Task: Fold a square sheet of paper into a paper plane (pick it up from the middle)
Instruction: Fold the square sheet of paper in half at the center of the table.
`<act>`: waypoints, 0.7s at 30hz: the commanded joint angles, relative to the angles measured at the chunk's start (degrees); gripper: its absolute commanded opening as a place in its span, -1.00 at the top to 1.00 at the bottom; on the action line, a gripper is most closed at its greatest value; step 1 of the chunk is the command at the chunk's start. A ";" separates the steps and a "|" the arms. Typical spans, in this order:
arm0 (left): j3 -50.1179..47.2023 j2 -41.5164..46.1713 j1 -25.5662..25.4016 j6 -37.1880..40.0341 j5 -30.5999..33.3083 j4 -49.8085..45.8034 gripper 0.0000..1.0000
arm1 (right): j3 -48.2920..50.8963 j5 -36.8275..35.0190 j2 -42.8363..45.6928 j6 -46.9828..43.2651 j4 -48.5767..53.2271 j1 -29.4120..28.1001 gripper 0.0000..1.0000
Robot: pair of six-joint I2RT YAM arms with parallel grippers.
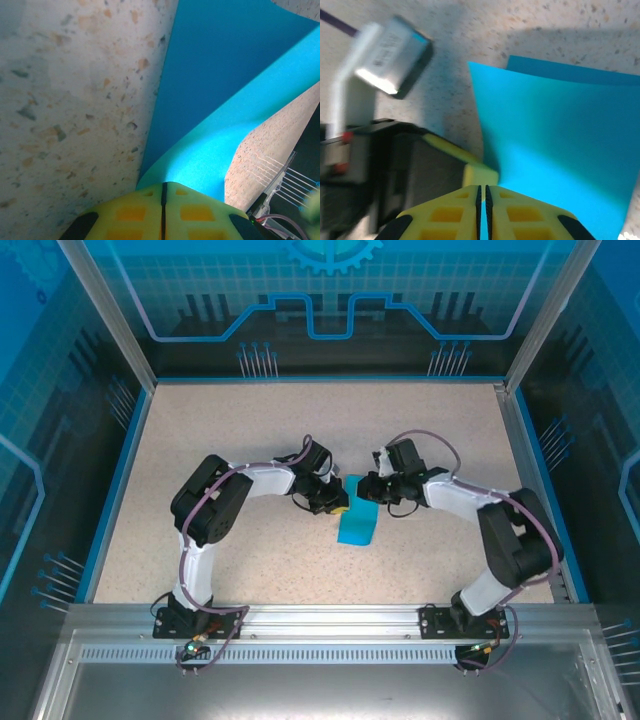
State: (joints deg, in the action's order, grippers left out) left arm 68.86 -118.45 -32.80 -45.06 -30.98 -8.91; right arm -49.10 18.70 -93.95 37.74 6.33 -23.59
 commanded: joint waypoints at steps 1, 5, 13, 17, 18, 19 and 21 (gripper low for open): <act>-4.30 -8.00 -0.89 -0.73 7.82 -9.71 0.83 | -0.95 0.69 -4.14 0.68 -1.02 -0.16 0.75; -4.44 -7.96 -0.84 -0.98 7.90 -9.65 0.83 | -0.57 0.02 -6.07 1.19 -3.17 2.30 0.77; -5.09 -8.05 -0.94 -0.88 7.87 -9.96 0.83 | 1.04 -0.35 -8.68 0.63 -6.15 8.14 0.78; -5.62 -7.94 -0.92 -0.37 8.00 -10.20 0.83 | 1.12 -2.15 -8.20 0.89 -5.29 10.16 0.78; -5.67 -8.01 -0.92 -0.41 7.89 -10.16 0.83 | 0.97 -2.56 -7.63 0.95 -4.74 10.41 0.78; -5.76 -7.97 -0.93 -0.38 7.88 -10.10 0.82 | 0.94 -2.89 -6.92 0.94 -4.62 10.46 0.78; -5.62 -7.95 -0.93 -0.50 7.85 -9.98 0.83 | 0.81 -3.05 -4.74 0.94 -4.10 10.33 0.78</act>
State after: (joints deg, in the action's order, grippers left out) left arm 68.27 -118.45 -32.80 -45.08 -31.00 -8.56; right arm -48.58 17.76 -101.43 38.54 1.48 -14.17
